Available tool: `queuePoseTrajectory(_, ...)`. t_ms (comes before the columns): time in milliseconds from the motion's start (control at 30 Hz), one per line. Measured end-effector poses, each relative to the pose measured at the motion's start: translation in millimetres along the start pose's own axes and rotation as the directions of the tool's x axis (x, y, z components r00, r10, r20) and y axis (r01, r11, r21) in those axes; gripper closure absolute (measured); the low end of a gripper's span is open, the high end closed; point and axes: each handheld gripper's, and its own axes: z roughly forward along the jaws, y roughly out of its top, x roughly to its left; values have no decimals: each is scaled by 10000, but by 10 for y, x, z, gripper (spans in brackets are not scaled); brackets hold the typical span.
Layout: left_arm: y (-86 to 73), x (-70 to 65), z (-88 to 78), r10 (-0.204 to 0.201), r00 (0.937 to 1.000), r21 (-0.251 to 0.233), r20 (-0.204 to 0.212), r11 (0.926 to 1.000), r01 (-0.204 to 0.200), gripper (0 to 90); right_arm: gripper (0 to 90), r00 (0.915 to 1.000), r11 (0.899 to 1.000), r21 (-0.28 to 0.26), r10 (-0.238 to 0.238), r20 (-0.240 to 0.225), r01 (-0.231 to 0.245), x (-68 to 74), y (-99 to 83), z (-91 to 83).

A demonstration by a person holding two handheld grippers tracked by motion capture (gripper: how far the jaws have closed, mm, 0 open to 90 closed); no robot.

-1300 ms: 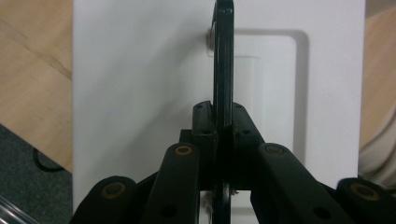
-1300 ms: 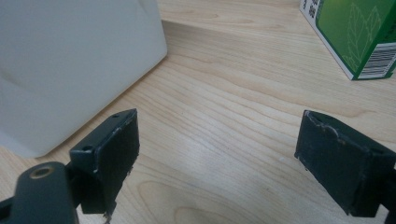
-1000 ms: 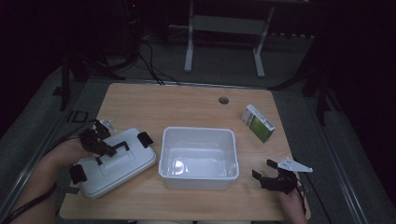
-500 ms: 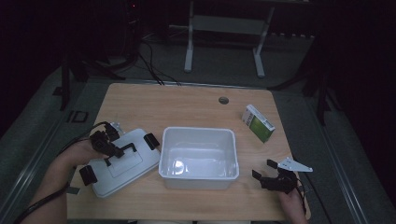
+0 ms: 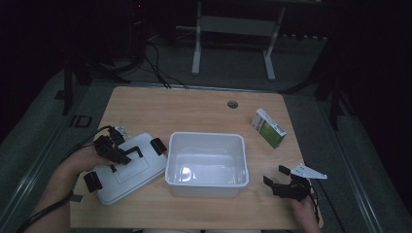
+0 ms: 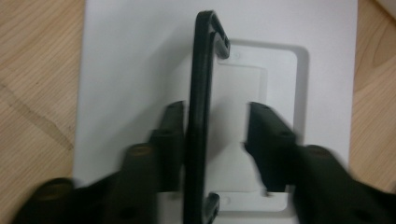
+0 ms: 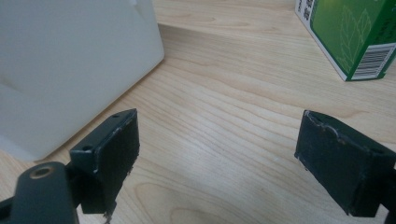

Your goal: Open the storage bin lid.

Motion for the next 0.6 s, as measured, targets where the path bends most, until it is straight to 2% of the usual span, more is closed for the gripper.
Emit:
queuePoseTrajectory(33, 3, -1, -14, -130, 9998, -67, -144, 9999, 129, 495, 133, 10000, 10000, 11, -18, 35, 18, -2, -3, 0)
queuePoseTrajectory(133, 5, -2, -54, -593, 9980, -229, -216, 9980, 588, 383, 133, 10000, 10000, 54, -59, 17, 59, 2, 0, 1)
queuePoseTrajectory(167, 0, -5, -66, -594, 9979, -331, -241, 9977, 586, 353, 133, 10000, 10000, 52, -57, 7, 57, 3, 2, 1)
queuePoseTrajectory(267, -25, 10, -80, -758, 9971, -717, 27, 9945, 758, 289, 133, 10000, 10000, 64, -75, -5, 75, -5, 14, 3)
queuePoseTrajectory(333, -33, 8, -76, -680, 9977, -587, -3, 9960, 678, 278, 132, 10000, 10000, 45, -15, -55, 15, -6, 24, -5)
queuePoseTrajectory(367, -38, 2, -76, -638, 9979, -584, 119, 9962, 644, 261, 131, 10000, 10000, 73, -9, -42, 10, -7, 31, -8)
queuePoseTrajectory(500, -48, -31, -72, -566, 9982, -295, -219, 9980, 559, 251, 126, 9996, 9995, 145, 288, -31, -287, -33, 53, -23)
queuePoseTrajectory(567, -54, -34, -92, -530, 9979, -328, -368, 9981, 518, 251, 123, 9986, 9978, 412, 523, 57, -525, -42, 84, -23)
queuePoseTrajectory(600, -56, -35, -105, -567, 9977, -387, -375, 9977, 552, 251, 123, 9984, 9969, 604, 488, 298, -505, -35, 113, -24)
